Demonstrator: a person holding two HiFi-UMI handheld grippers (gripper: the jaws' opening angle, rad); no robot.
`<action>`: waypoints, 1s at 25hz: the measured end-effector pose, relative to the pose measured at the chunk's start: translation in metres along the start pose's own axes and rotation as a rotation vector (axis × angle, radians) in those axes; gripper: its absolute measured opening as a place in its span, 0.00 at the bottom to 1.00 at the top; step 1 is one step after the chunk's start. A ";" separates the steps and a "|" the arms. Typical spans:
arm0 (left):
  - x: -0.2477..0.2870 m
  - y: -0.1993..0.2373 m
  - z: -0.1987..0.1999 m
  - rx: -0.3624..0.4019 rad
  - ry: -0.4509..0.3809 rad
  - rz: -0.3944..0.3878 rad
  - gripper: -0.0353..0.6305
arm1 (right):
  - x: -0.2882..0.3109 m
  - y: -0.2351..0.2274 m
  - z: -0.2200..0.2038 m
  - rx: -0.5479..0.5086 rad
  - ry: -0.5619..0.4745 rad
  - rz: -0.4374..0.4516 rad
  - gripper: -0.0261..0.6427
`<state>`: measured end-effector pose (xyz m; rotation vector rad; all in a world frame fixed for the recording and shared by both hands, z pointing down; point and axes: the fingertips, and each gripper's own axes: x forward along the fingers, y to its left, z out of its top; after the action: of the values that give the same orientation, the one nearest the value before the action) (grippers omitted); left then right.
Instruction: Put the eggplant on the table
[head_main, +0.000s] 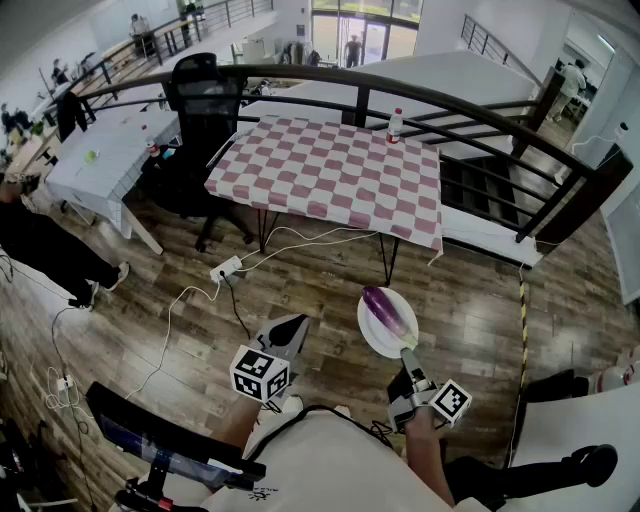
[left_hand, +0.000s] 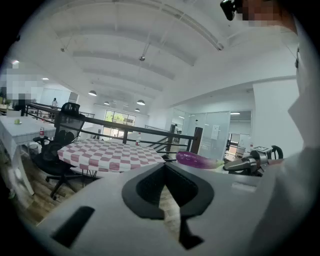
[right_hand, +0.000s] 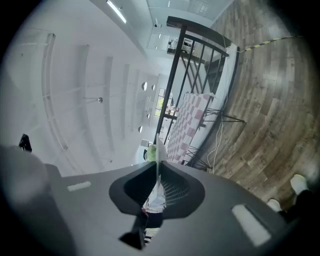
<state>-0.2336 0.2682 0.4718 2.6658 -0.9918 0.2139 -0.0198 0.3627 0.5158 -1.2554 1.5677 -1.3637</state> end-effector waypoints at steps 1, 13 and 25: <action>0.000 0.000 0.001 0.000 0.000 0.001 0.06 | 0.000 0.001 -0.001 0.003 0.002 -0.001 0.09; 0.000 -0.006 -0.001 0.004 0.004 0.020 0.06 | -0.001 0.005 0.002 0.034 0.032 0.036 0.10; 0.006 -0.023 -0.005 -0.001 0.004 0.052 0.06 | -0.012 -0.007 0.017 0.024 0.062 0.035 0.10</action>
<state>-0.2137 0.2826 0.4726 2.6401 -1.0609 0.2291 0.0004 0.3689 0.5178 -1.1762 1.6028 -1.4077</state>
